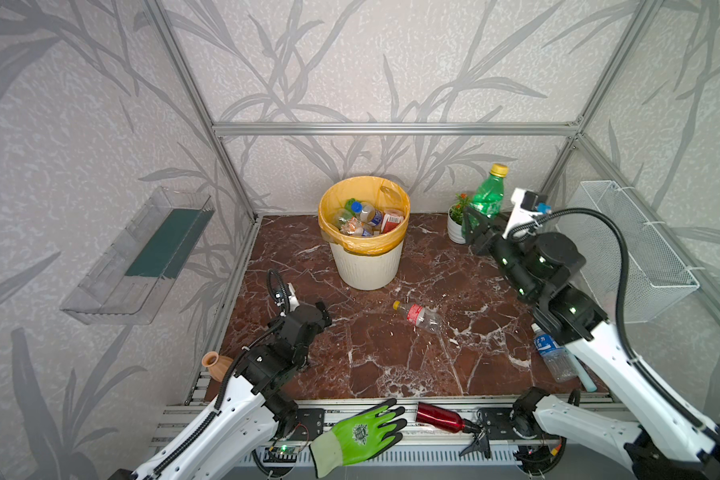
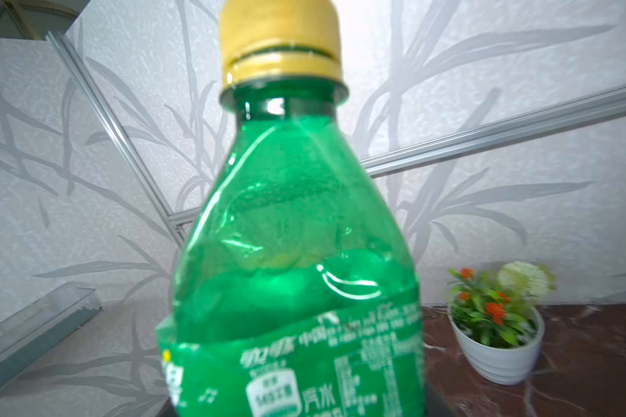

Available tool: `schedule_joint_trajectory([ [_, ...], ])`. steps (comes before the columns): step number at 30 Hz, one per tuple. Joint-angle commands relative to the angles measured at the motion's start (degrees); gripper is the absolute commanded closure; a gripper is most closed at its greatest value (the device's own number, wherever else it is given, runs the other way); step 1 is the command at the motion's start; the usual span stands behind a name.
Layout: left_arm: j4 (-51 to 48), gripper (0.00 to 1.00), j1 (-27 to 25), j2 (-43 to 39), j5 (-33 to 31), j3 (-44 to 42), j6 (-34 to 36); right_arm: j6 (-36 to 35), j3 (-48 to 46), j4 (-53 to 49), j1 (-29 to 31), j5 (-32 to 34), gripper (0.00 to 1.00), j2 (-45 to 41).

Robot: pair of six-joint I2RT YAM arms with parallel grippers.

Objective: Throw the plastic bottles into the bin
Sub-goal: 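Carry the green Sprite bottle with the right gripper over the bin and release, then reach the left gripper to the red-label bottle and grasp it while the right gripper withdraws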

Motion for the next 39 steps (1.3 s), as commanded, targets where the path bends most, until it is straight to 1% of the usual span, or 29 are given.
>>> schedule_joint_trajectory([
  [1,-1.62,0.01,0.38,0.9,0.43,-0.05,-2.58,1.78,10.59,1.02,1.55,-10.77,0.46,14.15],
  [3,-1.33,0.01,0.4,2.46,1.18,0.62,-2.17,1.18,20.96,-5.21,2.63,-13.27,0.41,24.9],
  [6,-1.51,0.01,0.58,5.18,2.76,2.12,-1.52,0.75,33.91,-13.4,2.83,-15.1,0.26,36.79],
  [8,-2.33,0.01,0.63,6.26,2.99,3.21,-1.25,-1.69,41.13,-19.33,2.75,-12.84,0.16,40.6],
  [10,-2.99,0.01,0.74,6.41,2.62,3.93,-0.93,-3.54,44.01,-22.34,2.63,-9.81,0.07,40.55],
  [11,-3.04,0.01,0.74,6.08,2.45,4.04,-0.77,-4.34,43.45,-22.34,2.55,-8.21,0.04,39.16],
  [13,-2.26,0.01,0.76,4.99,2.58,3.79,-0.11,-5.56,39.49,-20.29,2.03,-5.43,0.01,34.78],
  [15,-1.52,0.01,0.76,4.23,2.88,3.32,0.46,-5.53,32.5,-17.36,1.25,-3.18,0.0,28.61],
  [17,-1.24,0.01,0.69,3.84,3.34,3.47,1.01,-5.24,24.52,-14.97,0.34,0.14,0.01,21.95],
  [19,-1.03,0.01,0.74,4.02,4.66,3.86,2.72,-4.96,16.22,-14.4,-0.86,3.46,0.01,15.68],
  [20,-0.45,0.01,0.71,4.18,6.18,3.99,4.5,-4.5,12.19,-15.08,-1.79,5.13,0.01,12.56],
  [22,0.56,0.01,0.68,4.3,7.15,3.99,5.76,-2.92,4.75,-18.19,-4.52,7.26,0.01,7.09],
  [25,2.25,0.01,0.58,4.72,7.92,3.62,6.9,1.15,-7.59,-23.8,-9.97,12.91,0.01,-1.48],
  [27,3.13,0.01,0.66,5.12,8.51,3.52,7.57,3.82,-15.73,-26.1,-14.22,15.15,0.01,-7.4],
  [29,4.23,0.01,0.57,5.77,9.77,3.58,8.54,6.63,-22.39,-27.57,-19.49,12.87,0.01,-12.99],
  [31,5.2,0.01,0.55,6.74,11.65,4.16,9.51,8.27,-27.98,-27.89,-22.83,9.2,0.01,-17.02],
  [34,7.72,0.01,-0.6,9.26,15.01,4.89,11.71,8.48,-33.37,-26.84,-23.63,5.63,0.01,-19.07],
  [36,9.03,0.01,-3.64,11.53,14.34,5.69,14.0,9.17,-35.98,-25.76,-23.62,3.05,0.01,-18.71],
  [39,9.91,0.01,-11.7,15.97,9.34,8.23,18.62,10.41,-39.16,-23.0,-23.62,-0.93,0.01,-17.87],
])
